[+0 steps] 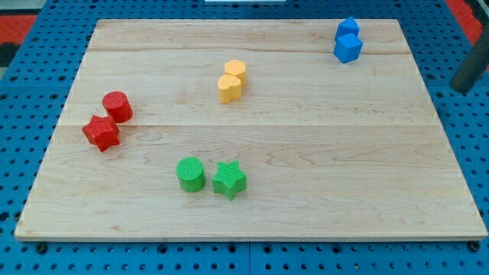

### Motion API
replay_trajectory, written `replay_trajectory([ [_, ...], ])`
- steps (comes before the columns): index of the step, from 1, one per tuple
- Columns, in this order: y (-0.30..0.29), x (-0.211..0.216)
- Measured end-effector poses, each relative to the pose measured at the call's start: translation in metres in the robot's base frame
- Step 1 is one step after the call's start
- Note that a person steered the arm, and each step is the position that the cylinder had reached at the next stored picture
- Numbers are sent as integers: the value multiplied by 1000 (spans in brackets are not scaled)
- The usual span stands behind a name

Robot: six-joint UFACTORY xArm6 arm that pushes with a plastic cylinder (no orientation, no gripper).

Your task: Push the blue triangle to the top left of the board above the red circle

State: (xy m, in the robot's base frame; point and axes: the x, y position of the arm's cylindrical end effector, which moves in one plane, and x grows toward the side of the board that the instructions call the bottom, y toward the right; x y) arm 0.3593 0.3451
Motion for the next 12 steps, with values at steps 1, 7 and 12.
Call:
replay_trajectory([
  [1, -3, -46],
  [7, -306, -131],
  [12, -405, -90],
])
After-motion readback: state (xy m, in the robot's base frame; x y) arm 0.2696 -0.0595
